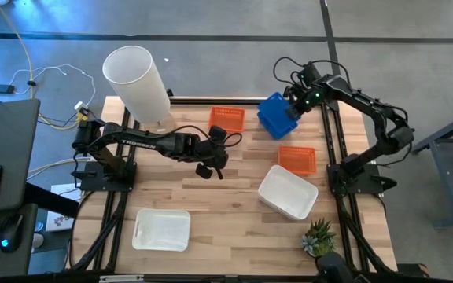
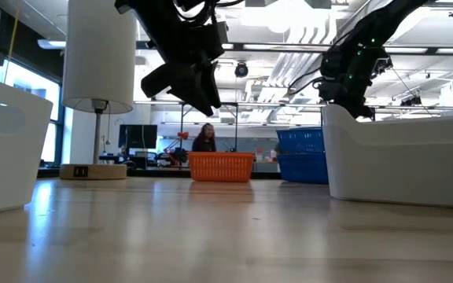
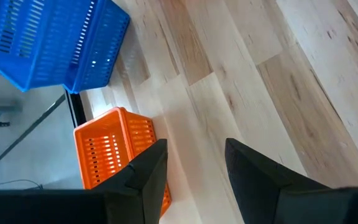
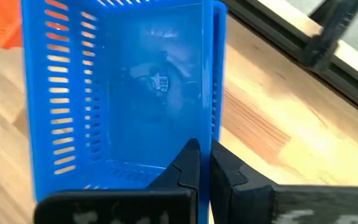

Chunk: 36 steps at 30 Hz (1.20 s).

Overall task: Stack baskets by color
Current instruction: Stack the left blue bin on top of the other blue bin

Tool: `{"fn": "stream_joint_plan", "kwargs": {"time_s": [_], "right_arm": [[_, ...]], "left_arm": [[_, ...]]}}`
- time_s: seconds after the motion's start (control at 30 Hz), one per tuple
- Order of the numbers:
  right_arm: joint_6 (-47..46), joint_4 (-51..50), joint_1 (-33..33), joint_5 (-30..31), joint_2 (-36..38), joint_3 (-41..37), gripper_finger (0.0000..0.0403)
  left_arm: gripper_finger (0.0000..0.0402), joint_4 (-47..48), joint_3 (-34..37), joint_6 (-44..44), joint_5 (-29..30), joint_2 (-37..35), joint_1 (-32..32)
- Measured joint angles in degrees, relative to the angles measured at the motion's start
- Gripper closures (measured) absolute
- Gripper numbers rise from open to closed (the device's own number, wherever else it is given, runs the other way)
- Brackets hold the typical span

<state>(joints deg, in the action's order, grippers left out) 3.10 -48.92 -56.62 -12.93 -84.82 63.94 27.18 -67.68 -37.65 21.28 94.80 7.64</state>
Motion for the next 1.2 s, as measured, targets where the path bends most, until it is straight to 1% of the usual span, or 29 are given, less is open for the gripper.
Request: {"fn": "stream_joint_plan", "kwargs": {"time_s": [0.07, 0.37, 0.67, 0.93, 1.07, 1.2], "right_arm": [[-0.1, -0.6, 0.0, 0.9, 0.0, 0.0, 0.0403], [-0.7, -1.0, 0.0, 0.9, 0.0, -0.1, 0.0403], [-3.1, 3.8, 0.4, 0.8, 0.0, -5.8, 0.0403], [-3.2, 5.0, 0.4, 1.1, 0.0, -7.3, 0.0401], [-3.2, 6.0, 0.4, 2.2, 0.0, -7.3, 0.0386], [-3.2, 6.3, 0.5, 3.0, 0.0, -7.3, 0.0353]], "left_arm": [[0.0255, 0.0, 0.0, 0.0, 0.0, 0.0, 0.0], [0.0255, 0.0, 0.0, 0.0, 0.0, 0.0, 0.0], [0.0255, 0.0, 0.0, 0.0, 0.1, 0.0, 0.0], [0.0255, 0.0, 0.0, 0.0, 0.1, 0.0, 0.0], [0.0255, 0.0, 0.0, 0.0, 0.1, 0.0, 0.0], [0.0255, 0.0, 0.0, 0.0, 0.1, 0.0, 0.0]]}}
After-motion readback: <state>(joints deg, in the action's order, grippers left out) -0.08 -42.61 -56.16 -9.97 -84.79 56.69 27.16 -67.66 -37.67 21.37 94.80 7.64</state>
